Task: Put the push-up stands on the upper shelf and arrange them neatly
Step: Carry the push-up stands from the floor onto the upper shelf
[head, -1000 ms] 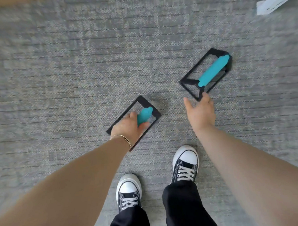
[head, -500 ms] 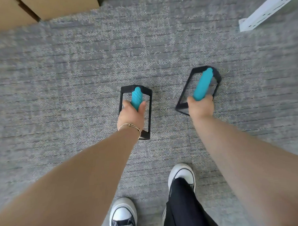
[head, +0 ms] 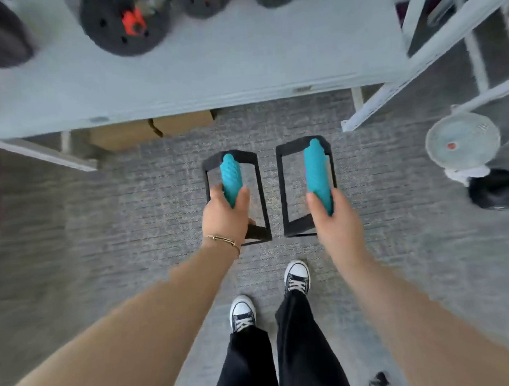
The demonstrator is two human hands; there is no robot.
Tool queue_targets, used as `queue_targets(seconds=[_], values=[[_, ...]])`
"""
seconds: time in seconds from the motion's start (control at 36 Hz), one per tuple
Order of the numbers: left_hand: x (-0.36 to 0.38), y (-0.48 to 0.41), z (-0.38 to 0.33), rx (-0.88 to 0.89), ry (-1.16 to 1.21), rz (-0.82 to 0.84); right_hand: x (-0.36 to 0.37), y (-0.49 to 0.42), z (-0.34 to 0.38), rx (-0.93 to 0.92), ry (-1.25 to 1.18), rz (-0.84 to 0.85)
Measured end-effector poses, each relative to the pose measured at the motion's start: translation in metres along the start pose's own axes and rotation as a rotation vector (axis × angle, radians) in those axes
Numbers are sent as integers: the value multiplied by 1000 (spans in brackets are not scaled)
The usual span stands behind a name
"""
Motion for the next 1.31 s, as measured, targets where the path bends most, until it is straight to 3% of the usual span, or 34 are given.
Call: queue_targets(seconds=[0.36,0.58,0.75,0.97,1.31], values=[[-196,111,-249,276,146,-205,-186,181,205,-181,-145,-232],[-258,118,-379,448,225,-240,-278,215,305,-310,-247,-326],[-278,87,-463,524,172,-326,-337,185,367,-384,-267,-385],[-265,1,-574,544,274,-330,-407,88,447,-412,-197,-369],[-238,-134,-653,345,262,-262,-454,-69,528,-297,-91,-302]])
Point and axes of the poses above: each hand's wrist, its own y-axis away from the middle knuckle, its own x-axis out of the palm, z = x × y, the point moved 10 cm from there along -y, towards the middle knuckle, and after that the axes turned 14 degrees about x, right-handed, at the moved point
